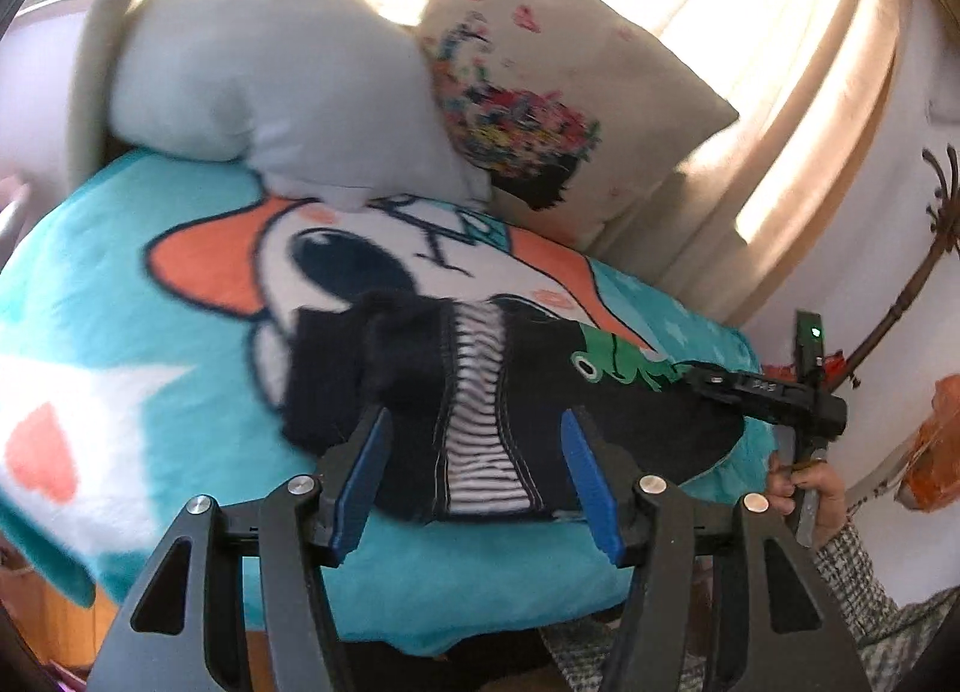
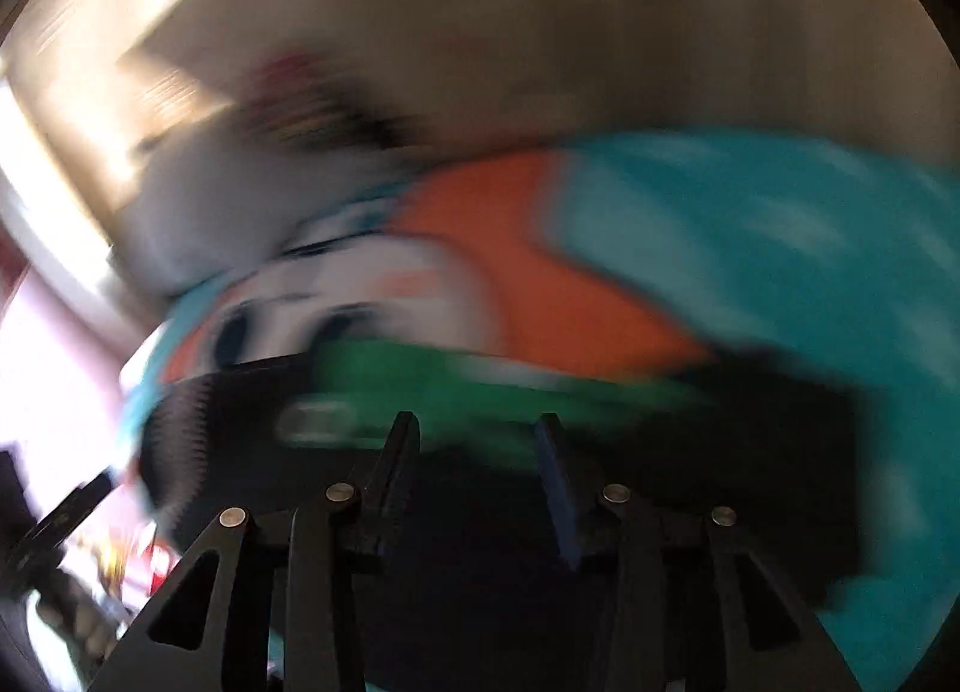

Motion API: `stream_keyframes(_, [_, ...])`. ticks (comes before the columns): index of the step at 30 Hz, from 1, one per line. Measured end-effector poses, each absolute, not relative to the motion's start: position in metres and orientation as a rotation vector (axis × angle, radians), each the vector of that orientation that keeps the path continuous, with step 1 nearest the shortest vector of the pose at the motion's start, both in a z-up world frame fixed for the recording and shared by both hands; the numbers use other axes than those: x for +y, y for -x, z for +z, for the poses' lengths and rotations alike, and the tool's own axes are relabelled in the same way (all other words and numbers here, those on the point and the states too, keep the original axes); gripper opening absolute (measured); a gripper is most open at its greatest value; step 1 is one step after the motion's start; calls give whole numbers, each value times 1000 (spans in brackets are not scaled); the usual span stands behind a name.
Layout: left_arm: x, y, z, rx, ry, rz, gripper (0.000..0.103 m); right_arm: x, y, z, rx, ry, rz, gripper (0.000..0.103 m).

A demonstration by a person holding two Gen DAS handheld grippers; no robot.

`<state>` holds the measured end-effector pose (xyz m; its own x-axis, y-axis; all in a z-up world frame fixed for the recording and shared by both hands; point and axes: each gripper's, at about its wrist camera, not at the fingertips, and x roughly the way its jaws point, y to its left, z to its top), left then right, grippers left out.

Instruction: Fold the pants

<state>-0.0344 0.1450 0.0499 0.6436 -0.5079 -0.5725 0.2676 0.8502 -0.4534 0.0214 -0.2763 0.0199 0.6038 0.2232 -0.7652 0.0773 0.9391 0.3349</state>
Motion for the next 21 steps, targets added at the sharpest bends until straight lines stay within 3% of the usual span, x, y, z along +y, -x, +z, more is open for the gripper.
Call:
stream_keyframes(3, [124, 22, 47, 784, 326, -461, 58, -341, 5, 31, 819, -530, -10, 44])
stream_keyframes(6, [110, 8, 42, 819, 323, -452, 58, -361, 22, 37, 736, -575, -52, 74])
stream_keyframes(15, [91, -13, 27, 843, 260, -363, 58, -323, -9, 4, 844, -523, 138, 75])
stream_keyframes(18, [86, -18, 22, 843, 215, -320, 58, -317, -15, -3, 878, -559, 235, 33])
stream_keyframes(21, [78, -20, 16, 852, 178, -289, 58, -329, -12, -2, 854, -595, 222, 28])
